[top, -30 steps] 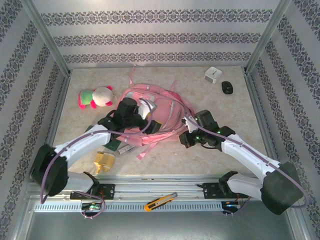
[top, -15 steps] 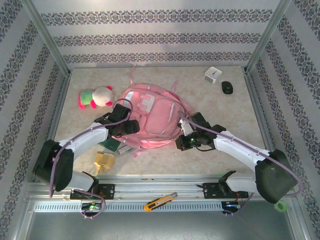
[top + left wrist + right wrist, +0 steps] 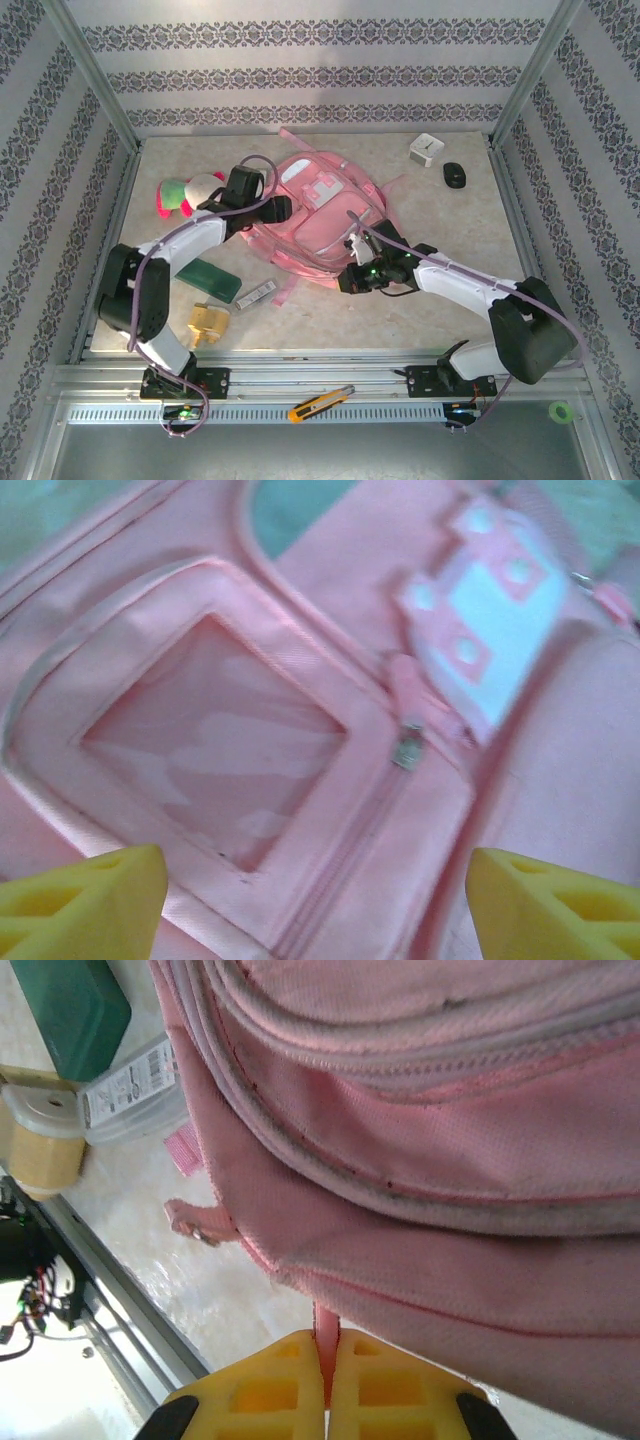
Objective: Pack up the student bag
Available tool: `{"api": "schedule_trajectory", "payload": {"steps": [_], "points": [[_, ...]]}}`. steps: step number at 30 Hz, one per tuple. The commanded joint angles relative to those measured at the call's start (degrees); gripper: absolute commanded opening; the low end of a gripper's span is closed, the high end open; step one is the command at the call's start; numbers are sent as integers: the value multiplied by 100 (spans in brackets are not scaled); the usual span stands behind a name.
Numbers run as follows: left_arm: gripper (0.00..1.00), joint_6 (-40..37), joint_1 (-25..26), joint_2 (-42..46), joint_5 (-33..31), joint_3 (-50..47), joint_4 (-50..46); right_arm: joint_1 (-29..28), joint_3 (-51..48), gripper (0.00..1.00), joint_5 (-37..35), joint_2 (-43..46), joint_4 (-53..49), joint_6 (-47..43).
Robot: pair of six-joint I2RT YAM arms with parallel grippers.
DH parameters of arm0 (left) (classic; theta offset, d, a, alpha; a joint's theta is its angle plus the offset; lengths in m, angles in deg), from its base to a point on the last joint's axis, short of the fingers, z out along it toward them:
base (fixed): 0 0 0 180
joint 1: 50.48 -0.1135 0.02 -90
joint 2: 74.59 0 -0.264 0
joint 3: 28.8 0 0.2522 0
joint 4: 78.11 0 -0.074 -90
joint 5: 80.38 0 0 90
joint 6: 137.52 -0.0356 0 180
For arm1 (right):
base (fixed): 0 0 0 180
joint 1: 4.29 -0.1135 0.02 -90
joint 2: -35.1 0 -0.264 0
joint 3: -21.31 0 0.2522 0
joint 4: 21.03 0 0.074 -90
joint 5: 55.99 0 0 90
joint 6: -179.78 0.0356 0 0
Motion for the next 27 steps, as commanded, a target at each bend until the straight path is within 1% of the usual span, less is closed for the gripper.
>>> {"api": "schedule_trajectory", "payload": {"steps": [1,3,5,6,8,10,12,13,14,15,16,17,19,20,21,22,23,27], "points": [[77,-1896,269,562,992,-669,846,36,251,0,438,-43,104,328],[76,-3039,527,865,1623,-1178,1199,36,306,0,458,-22,32,458],[79,-3978,832,1048,1964,-1438,1198,23,357,0,388,50,-103,496],[80,-4397,1022,1074,2037,-1499,1090,15,365,0,338,108,-169,486],[82,-4897,1338,1031,2029,-1483,893,3,354,0,274,196,-245,475],[86,-5208,1633,883,1998,-1404,818,1,324,0,257,267,-300,467],[89,-5432,1873,742,1965,-1350,882,-13,310,0,247,298,-327,452],[89,-5457,1953,674,1894,-1342,996,-15,309,0,238,308,-342,443],[87,-5422,2024,585,1780,-1322,1126,-25,316,0,229,325,-355,445],[76,-5439,2047,491,1730,-1272,1157,-25,318,0,208,341,-370,441],[68,-5436,2049,411,1648,-1245,1172,-18,318,0,205,358,-388,431],[56,-5421,2049,335,1487,-1218,1181,-25,324,0,174,395,-434,407],[41,-5552,2040,310,1353,-1202,1078,4,353,0,76,445,-628,323],[25,-5641,2019,326,1326,-1206,945,35,372,0,10,481,-792,244],[14,-5694,1980,348,1315,-1214,824,81,392,0,-73,529,-971,142],[9,-5728,1926,386,1322,-1243,745,131,405,0,-152,570,-1142,52],[7,-5775,1872,434,1346,-1277,648,216,407,0,-247,640,-1334,-38],[4,-6005,1609,633,1439,-1413,265,563,440,0,-557,914,-1980,-363]]}}
